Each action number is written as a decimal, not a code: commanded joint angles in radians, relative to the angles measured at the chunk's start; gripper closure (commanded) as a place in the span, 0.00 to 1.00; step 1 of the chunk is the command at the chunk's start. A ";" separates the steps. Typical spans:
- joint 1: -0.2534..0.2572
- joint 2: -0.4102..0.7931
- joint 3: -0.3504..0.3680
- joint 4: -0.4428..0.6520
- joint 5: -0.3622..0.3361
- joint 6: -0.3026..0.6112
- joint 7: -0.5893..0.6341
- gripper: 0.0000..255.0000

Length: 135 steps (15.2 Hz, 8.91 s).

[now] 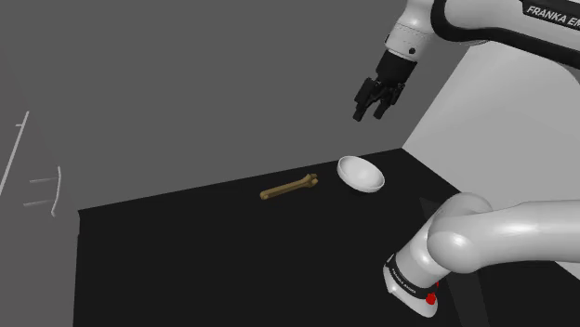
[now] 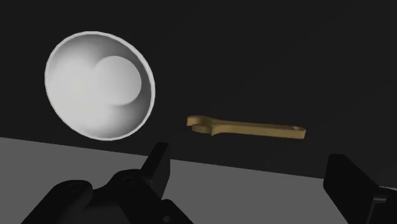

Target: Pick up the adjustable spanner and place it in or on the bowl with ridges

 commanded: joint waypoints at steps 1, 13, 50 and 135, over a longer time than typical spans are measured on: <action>0.000 0.000 0.000 0.000 0.000 0.000 0.000 0.00; 0.162 0.265 -0.112 -0.161 -0.115 0.375 -0.593 0.00; 0.286 0.802 -0.148 -0.226 -0.223 0.955 -1.203 1.00; -0.006 0.210 -0.511 -0.399 -0.488 0.623 -1.686 0.00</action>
